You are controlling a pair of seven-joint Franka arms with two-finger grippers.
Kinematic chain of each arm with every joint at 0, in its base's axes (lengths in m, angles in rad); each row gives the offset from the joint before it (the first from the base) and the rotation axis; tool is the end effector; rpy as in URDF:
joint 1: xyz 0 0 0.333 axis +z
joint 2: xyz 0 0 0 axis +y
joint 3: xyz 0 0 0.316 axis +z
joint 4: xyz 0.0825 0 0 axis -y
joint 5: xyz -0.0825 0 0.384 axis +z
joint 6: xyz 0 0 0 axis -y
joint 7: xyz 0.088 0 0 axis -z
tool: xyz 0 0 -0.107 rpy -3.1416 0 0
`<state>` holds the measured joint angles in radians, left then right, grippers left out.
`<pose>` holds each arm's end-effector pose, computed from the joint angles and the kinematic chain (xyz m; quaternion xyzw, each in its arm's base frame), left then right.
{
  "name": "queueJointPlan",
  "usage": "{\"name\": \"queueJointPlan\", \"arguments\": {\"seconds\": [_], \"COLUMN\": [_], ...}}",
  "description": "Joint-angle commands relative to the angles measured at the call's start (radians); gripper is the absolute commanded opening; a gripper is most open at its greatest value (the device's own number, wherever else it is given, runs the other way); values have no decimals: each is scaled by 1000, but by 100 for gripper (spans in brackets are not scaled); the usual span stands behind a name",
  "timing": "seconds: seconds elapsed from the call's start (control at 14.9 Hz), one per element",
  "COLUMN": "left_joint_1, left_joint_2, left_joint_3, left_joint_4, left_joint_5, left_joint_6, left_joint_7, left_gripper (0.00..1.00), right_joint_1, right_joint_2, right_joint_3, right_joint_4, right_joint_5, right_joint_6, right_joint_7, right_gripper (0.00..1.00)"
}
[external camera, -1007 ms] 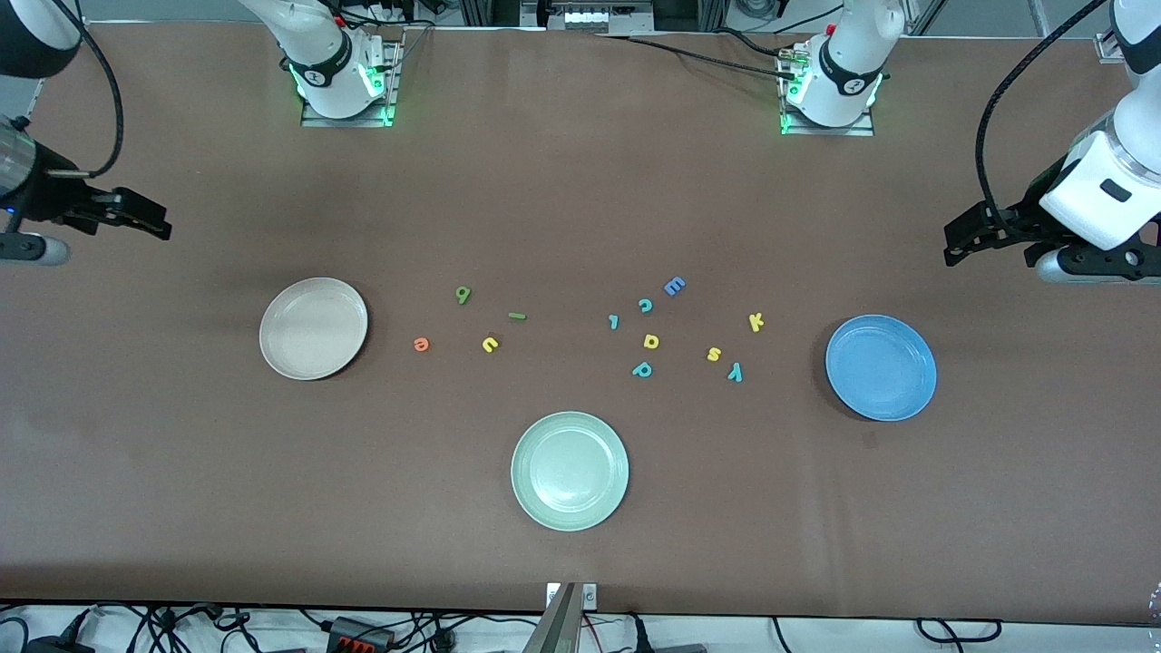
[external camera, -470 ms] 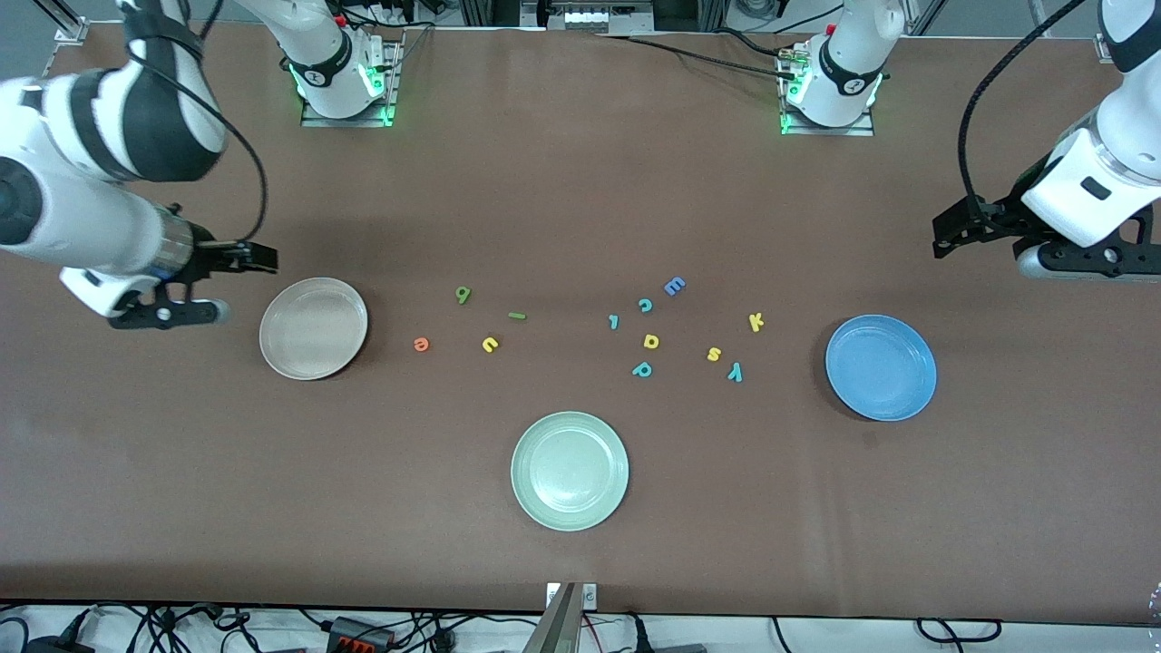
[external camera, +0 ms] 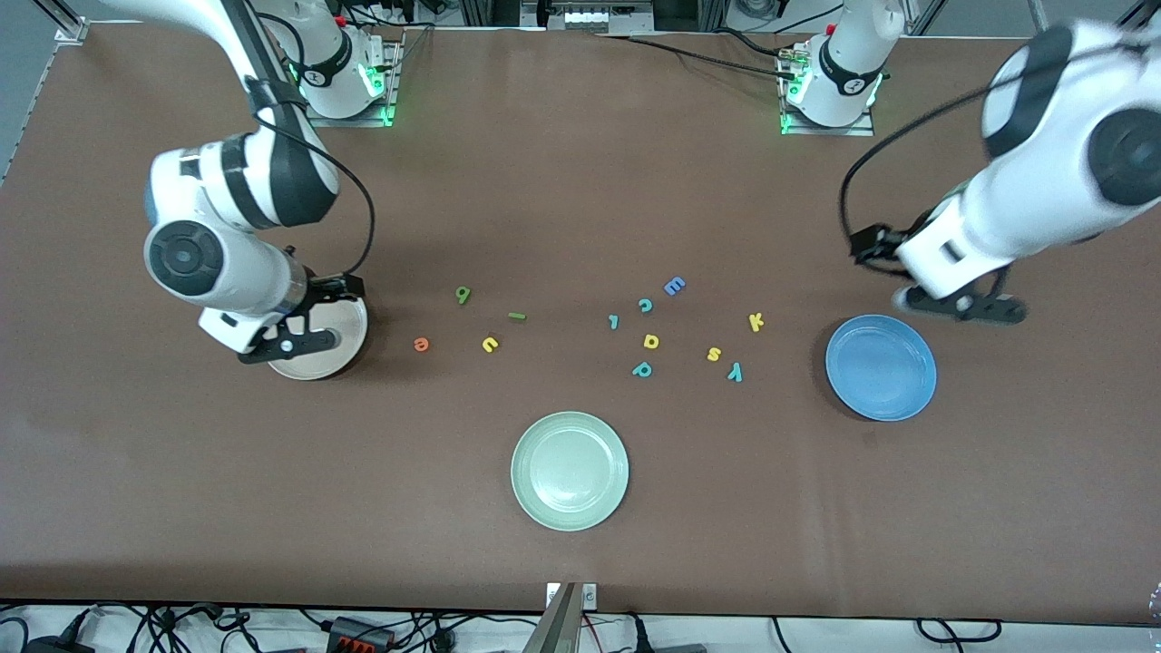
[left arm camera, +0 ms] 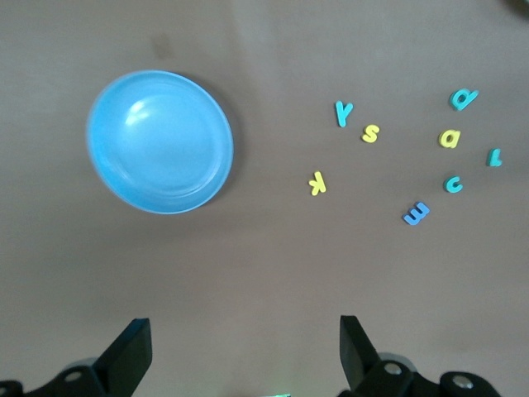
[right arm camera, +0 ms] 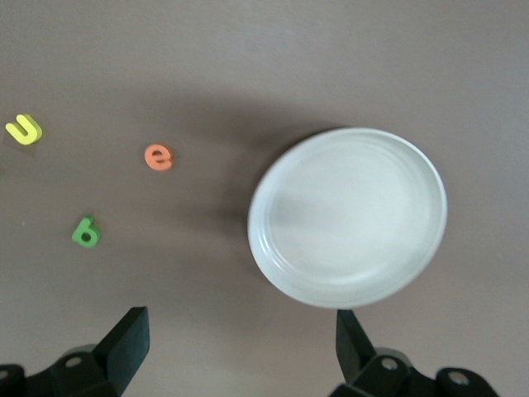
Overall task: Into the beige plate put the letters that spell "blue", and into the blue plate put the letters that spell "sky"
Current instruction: 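Reach the right gripper to the orange e while the left gripper reaches yellow k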
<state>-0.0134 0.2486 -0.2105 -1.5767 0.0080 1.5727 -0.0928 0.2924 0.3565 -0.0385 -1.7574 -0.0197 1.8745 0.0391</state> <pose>0.5953 -0.1230 0.4795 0.9900 -0.0655 -0.1251 0.0022 0.5992 0.1557 0.3479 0.9865 0.1108 -0.1157 0.0330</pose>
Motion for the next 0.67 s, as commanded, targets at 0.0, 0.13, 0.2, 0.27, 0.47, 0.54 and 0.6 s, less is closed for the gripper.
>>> {"name": "queueJointPlan", "arguments": {"seconds": [0.0, 0.13, 0.2, 0.27, 0.47, 0.54, 0.6], "left_joint_1": [-29, -37, -36, -43, -98, -105, -108], "left_joint_2": [145, 205, 228, 238, 218, 218, 218], "left_joint_3": [-4, -4, -6, -6, -4, -3, -3], "left_joint_4": [20, 15, 6, -21, -217, -271, -316], "left_joint_5": [10, 13, 12, 12, 23, 24, 26], "left_joint_6": [105, 163, 180, 203, 393, 453, 504], "left_joint_7": [-12, -34, -77, -120, -267, -292, -294], "left_gripper": [100, 100, 100, 100, 100, 100, 100], "right_joint_1": [2, 5, 7, 8, 25, 40, 50], "right_joint_2": [51, 91, 116, 145, 199, 209, 228], "right_joint_3": [6, 23, 35, 43, 69, 71, 71], "right_joint_4": [-20, -57, -66, -67, -71, -79, -82], "right_joint_5": [11, 35, 37, 38, 38, 38, 38], "right_joint_6": [96, 220, 270, 314, 389, 412, 438], "right_joint_7": [7, 7, 8, 8, 15, 15, 16], "right_gripper": [100, 100, 100, 100, 100, 100, 100]}}
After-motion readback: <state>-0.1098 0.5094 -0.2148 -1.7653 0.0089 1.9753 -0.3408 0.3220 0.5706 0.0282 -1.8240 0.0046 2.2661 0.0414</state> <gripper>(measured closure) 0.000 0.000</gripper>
